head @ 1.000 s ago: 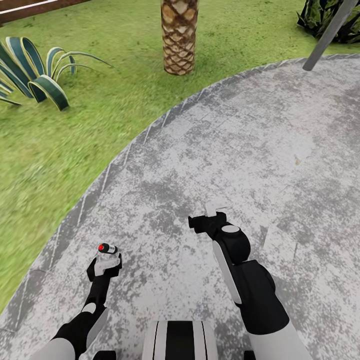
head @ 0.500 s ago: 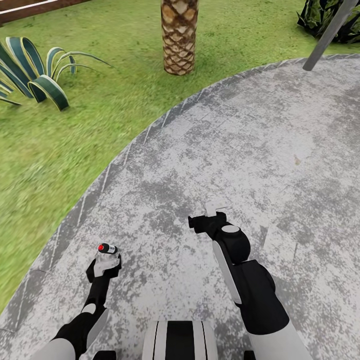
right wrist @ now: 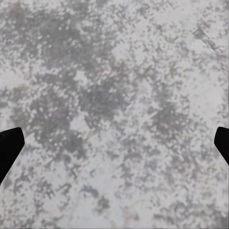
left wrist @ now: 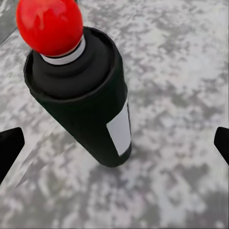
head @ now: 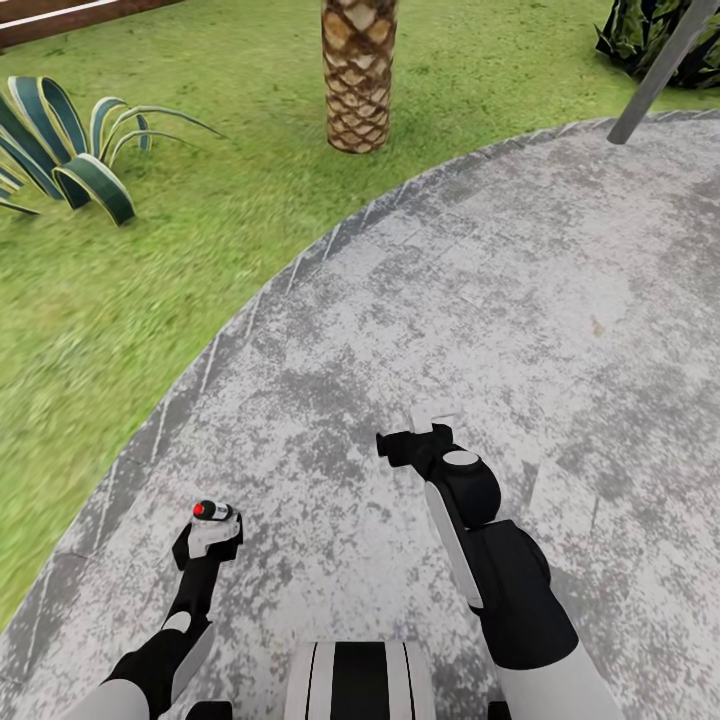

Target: Pick up the pesticide atomizer in the garden and spray insectifuge to fully cover both potted plants in the garden.

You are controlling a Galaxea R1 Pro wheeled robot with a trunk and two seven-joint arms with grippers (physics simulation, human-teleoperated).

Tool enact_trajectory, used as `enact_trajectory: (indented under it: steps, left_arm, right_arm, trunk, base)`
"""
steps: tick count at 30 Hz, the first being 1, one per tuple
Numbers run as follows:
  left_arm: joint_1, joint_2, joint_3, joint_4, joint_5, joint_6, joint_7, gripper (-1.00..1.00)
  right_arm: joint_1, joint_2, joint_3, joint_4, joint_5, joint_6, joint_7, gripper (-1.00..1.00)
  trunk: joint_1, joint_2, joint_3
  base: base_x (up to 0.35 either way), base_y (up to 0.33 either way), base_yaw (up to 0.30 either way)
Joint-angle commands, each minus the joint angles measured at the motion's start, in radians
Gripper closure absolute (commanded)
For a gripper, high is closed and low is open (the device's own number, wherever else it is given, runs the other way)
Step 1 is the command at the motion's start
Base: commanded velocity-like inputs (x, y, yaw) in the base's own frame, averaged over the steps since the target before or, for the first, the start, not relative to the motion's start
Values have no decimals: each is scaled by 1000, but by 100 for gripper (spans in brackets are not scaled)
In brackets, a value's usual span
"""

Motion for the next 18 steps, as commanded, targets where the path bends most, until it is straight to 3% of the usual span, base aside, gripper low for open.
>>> enact_trajectory:
  steps: [1, 18]
  left_arm:
    - [-1, 1, -9, 1, 9, -3, 4, -100]
    - [-1, 2, -7, 2, 11, -3, 4, -100]
  right_arm:
    - [-1, 0, 1, -1, -1, 5, -4, -100]
    - [-1, 0, 1, -1, 0, 5, -4, -100]
  trunk:
    - [0, 0, -1]
    - [0, 0, -1]
  base:
    - [69, 0, 0]
    - [64, 0, 0]
